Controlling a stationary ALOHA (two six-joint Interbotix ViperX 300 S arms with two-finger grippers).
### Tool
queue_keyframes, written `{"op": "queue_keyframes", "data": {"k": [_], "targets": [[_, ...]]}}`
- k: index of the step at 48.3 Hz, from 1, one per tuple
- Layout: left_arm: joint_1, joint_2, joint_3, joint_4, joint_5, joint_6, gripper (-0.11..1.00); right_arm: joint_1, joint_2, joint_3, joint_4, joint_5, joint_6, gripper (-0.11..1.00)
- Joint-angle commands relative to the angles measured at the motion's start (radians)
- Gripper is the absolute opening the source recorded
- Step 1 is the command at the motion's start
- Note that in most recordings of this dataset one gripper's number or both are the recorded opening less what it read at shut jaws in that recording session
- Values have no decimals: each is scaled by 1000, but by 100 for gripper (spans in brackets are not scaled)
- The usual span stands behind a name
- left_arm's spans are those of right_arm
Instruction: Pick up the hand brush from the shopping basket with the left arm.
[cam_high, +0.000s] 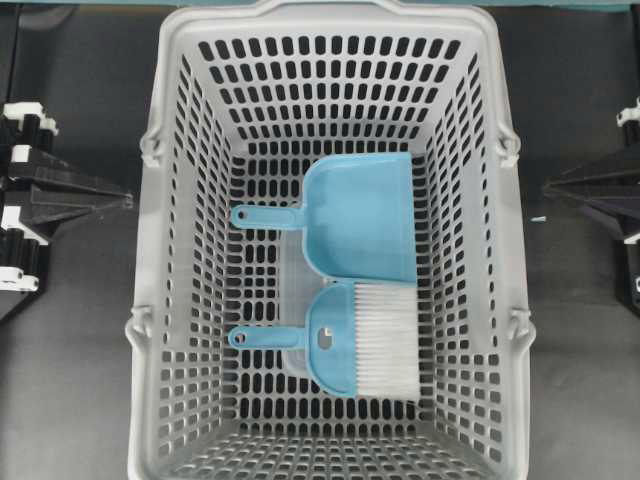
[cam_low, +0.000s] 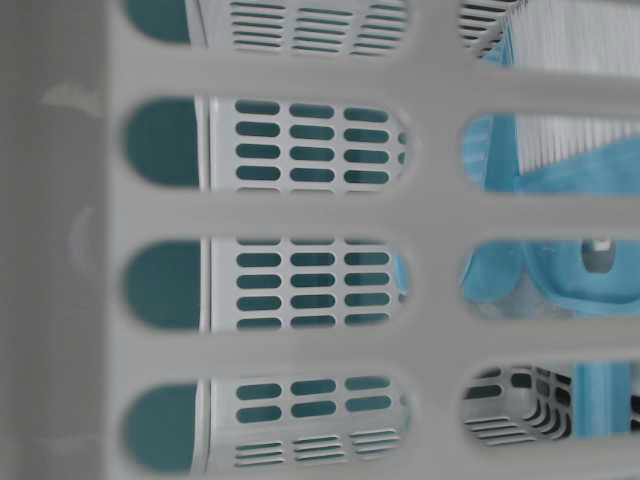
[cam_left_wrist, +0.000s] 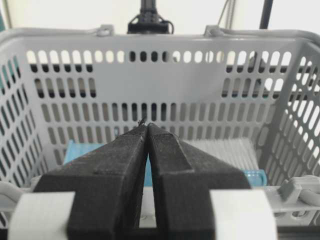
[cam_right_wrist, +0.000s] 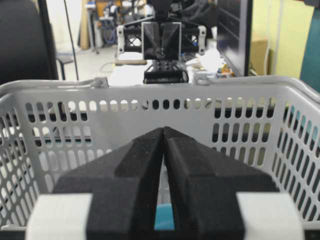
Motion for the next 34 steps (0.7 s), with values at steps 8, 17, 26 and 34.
{"op": "queue_keyframes", "data": {"k": [8, 17, 26, 34], "targets": [[-9, 14, -261, 41, 342, -31, 0, 11, 8, -18, 14, 9, 41, 0], [-55, 167, -537, 41, 693, -31, 0, 18, 11, -18, 14, 34, 72, 0], [-107, 413, -810, 41, 1011, -34, 0, 23, 9, -18, 14, 40, 72, 0], [-147, 624, -992, 41, 1192, -51, 0, 29, 8, -18, 14, 41, 72, 0]]}}
